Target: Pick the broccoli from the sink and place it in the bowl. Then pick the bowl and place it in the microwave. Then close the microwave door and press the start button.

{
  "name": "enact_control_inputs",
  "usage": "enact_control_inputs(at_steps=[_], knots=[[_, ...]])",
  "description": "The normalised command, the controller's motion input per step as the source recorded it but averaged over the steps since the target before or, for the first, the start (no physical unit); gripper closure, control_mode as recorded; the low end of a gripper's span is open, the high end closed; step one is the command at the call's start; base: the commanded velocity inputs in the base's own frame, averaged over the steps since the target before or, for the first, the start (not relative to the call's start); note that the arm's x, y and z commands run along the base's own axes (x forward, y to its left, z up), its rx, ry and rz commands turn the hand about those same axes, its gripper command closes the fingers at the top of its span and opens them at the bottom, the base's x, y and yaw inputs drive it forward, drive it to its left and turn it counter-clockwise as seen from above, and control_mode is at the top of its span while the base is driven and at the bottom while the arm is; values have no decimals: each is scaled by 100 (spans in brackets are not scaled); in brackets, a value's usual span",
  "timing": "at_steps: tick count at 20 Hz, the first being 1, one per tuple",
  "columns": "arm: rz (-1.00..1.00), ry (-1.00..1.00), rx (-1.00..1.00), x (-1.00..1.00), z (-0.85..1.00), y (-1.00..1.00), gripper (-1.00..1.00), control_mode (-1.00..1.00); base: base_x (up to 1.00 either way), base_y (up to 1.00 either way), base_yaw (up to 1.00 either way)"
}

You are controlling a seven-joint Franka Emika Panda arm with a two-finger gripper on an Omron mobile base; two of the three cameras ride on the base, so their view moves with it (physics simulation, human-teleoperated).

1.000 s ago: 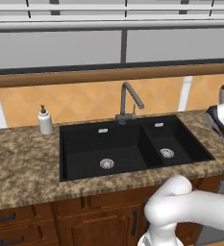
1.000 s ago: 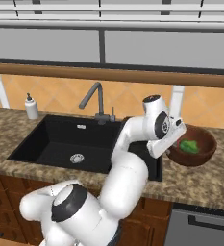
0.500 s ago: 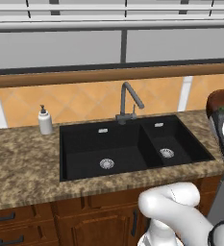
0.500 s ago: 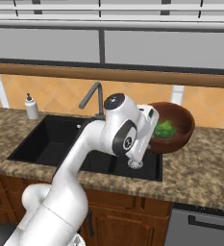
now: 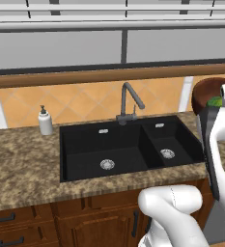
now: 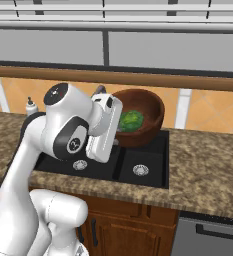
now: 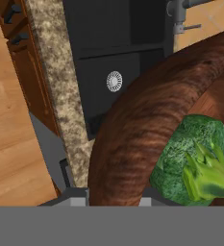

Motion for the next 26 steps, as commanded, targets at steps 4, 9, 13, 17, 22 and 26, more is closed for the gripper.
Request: enact_control_inputs(at_steps=[4, 9, 13, 17, 22, 26], knots=[[25, 0, 4, -54, 58, 93, 100, -100, 0, 0, 0], [22, 0, 0, -29, 26, 100, 100, -100, 0, 0, 0], [14, 0, 0, -35, 34, 96, 100, -100, 0, 0, 0], [11, 4, 6, -3, 7, 72, 100, -100, 0, 0, 0], [8, 6, 0, 0, 0, 55, 100, 100, 0, 5, 2], [0, 0, 0, 0, 0, 0, 100, 100, -45, 16, 7]])
